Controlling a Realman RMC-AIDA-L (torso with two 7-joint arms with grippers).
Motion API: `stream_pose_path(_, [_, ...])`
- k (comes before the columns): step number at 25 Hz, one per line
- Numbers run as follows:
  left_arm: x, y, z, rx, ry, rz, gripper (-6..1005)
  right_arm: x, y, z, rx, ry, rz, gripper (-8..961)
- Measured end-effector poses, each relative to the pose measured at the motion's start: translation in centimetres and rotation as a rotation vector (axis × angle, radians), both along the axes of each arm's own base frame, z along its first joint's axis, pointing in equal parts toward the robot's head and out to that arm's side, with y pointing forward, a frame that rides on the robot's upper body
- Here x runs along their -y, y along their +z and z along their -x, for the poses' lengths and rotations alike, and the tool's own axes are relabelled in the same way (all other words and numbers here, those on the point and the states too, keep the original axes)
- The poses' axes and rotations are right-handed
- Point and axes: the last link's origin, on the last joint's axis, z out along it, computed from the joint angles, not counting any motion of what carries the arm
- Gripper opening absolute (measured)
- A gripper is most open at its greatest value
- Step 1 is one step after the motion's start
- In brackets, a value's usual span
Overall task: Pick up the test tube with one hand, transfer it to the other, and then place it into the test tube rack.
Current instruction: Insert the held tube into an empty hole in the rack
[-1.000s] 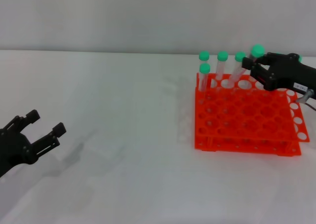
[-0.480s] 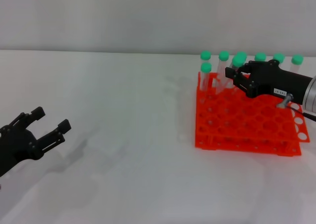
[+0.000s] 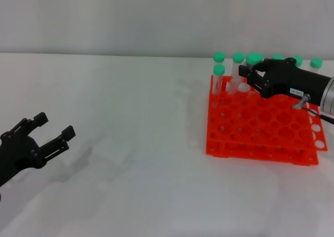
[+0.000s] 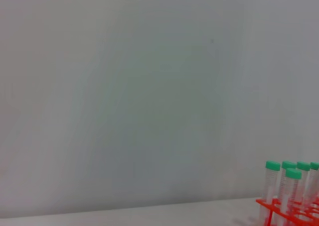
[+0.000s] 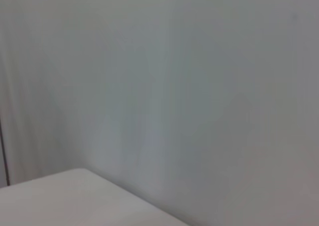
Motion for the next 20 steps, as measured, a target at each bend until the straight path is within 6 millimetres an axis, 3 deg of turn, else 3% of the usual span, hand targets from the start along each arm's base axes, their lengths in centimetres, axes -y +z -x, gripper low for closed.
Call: stream_pose_path(20, [-0.01, -0.12, 0.12, -0.004, 0.009, 0.001, 894, -0.29, -0.47, -0.47, 0.065, -0.007, -0.019, 232])
